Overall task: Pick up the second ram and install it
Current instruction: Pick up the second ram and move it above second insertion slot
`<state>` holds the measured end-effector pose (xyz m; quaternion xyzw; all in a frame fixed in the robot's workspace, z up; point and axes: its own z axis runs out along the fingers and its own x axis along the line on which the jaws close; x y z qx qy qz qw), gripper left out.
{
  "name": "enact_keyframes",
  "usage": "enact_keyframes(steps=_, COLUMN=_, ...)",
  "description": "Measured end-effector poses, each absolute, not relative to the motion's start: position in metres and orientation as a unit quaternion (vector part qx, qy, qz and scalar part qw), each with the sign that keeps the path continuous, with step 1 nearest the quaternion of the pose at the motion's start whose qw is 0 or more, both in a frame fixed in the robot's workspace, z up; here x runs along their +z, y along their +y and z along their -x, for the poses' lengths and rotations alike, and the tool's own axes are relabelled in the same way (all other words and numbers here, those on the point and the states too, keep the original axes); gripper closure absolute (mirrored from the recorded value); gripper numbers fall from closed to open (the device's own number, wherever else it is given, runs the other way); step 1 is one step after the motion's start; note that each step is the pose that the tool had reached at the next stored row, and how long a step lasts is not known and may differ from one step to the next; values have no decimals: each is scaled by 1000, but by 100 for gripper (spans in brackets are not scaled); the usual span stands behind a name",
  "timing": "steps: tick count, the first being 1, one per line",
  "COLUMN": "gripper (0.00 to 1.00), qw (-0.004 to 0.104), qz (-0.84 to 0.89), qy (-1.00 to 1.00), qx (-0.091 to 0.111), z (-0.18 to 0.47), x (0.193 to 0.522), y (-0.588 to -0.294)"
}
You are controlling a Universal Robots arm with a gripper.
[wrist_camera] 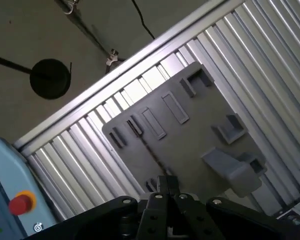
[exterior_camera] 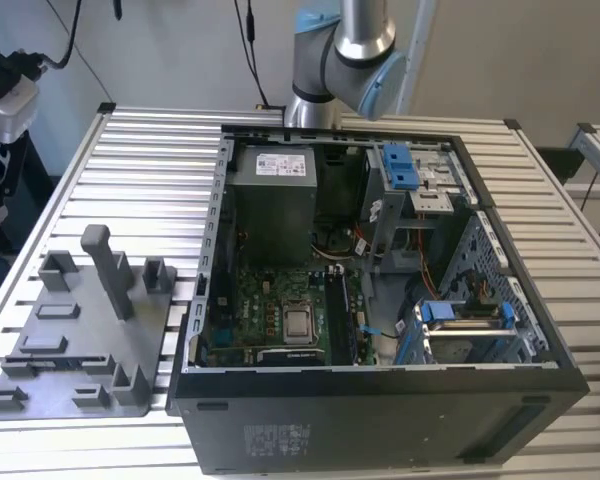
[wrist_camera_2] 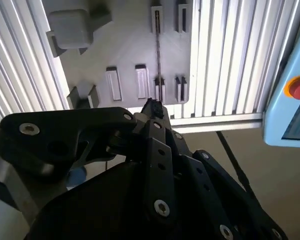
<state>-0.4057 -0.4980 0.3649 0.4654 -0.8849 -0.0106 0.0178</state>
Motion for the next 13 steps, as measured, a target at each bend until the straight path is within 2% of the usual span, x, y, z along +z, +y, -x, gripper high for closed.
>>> enact_keyframes(steps=13, gripper=89, qw=18, qz=-559, qy=-829, qx=-9, z=406, x=363, y=-498)
